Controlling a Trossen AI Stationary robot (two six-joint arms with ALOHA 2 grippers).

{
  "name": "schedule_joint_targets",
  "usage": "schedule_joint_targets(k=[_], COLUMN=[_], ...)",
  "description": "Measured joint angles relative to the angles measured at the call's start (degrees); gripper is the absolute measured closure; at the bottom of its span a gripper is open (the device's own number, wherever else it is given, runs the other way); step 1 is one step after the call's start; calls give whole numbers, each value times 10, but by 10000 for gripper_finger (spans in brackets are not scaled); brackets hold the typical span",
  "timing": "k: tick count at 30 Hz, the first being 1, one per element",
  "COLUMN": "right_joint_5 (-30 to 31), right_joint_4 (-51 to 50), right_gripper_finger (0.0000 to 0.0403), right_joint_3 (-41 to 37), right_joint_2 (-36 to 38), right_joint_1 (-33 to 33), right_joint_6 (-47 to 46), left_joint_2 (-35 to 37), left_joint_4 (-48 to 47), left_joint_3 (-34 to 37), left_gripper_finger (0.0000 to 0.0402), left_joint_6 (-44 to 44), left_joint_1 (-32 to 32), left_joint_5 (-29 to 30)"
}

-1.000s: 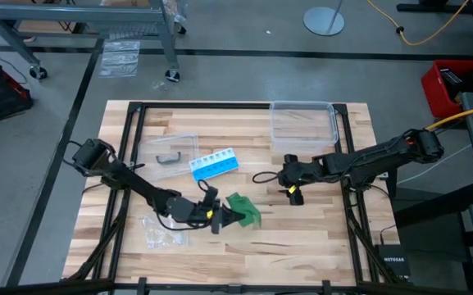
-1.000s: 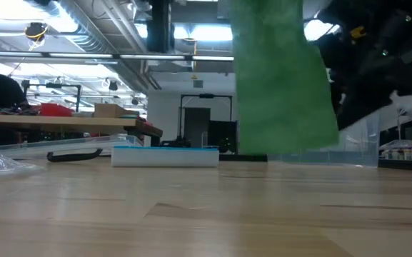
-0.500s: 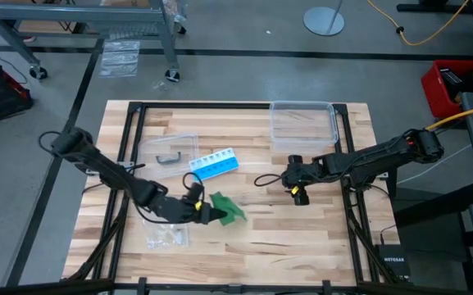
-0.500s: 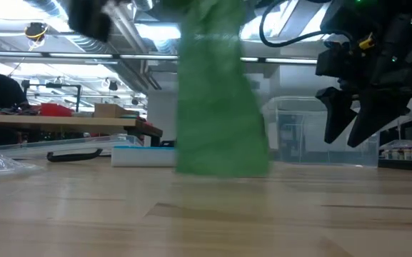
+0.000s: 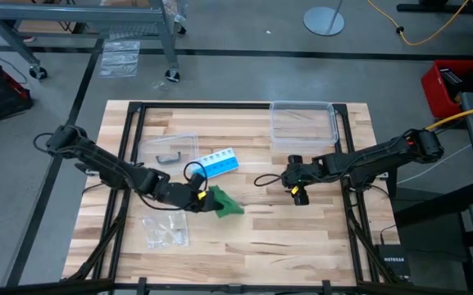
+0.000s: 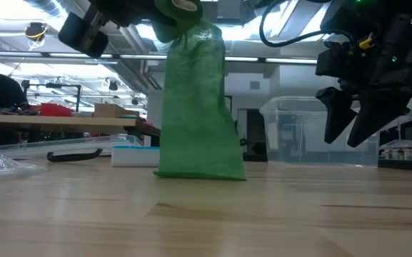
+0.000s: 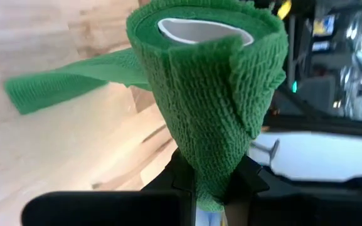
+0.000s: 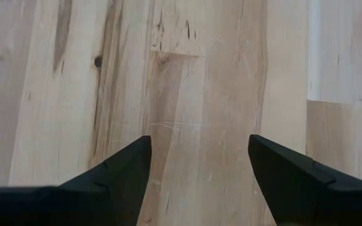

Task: Roll bandage
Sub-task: Roll the green bandage

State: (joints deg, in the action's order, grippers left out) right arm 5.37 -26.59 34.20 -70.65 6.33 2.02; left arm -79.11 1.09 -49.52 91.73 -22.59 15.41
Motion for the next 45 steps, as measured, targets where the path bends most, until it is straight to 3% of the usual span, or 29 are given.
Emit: schedule_joint_targets(k=[4, 11, 19, 26, 33, 45], right_joint_5=[0, 0, 22, 83, 86, 86], right_joint_4=[0, 26, 83, 105, 101, 101], right_gripper_finger=[132, 132, 132, 132, 132, 132], right_joint_3=[0, 0, 0, 0, 0, 0], right_joint_2=[0, 0, 0, 0, 0, 0], right_joint_1=[0, 0, 0, 0, 0, 0], right_joint_6=[0, 0, 0, -1, -1, 0], left_joint_2=[0, 0, -39, -111, -185, -254], left_joint_4=[0, -5, 9, 110, 231, 297], left_joint_3=[0, 0, 0, 0, 0, -1], left_gripper_finger=[369, 369, 369, 369, 369, 369], left_joint_6=[-18, -84, -110, -125, -124, -151], left_joint_1=[27, 82, 134, 158, 172, 220], left_joint_5=[-44, -54, -115, -156, -181, -178])
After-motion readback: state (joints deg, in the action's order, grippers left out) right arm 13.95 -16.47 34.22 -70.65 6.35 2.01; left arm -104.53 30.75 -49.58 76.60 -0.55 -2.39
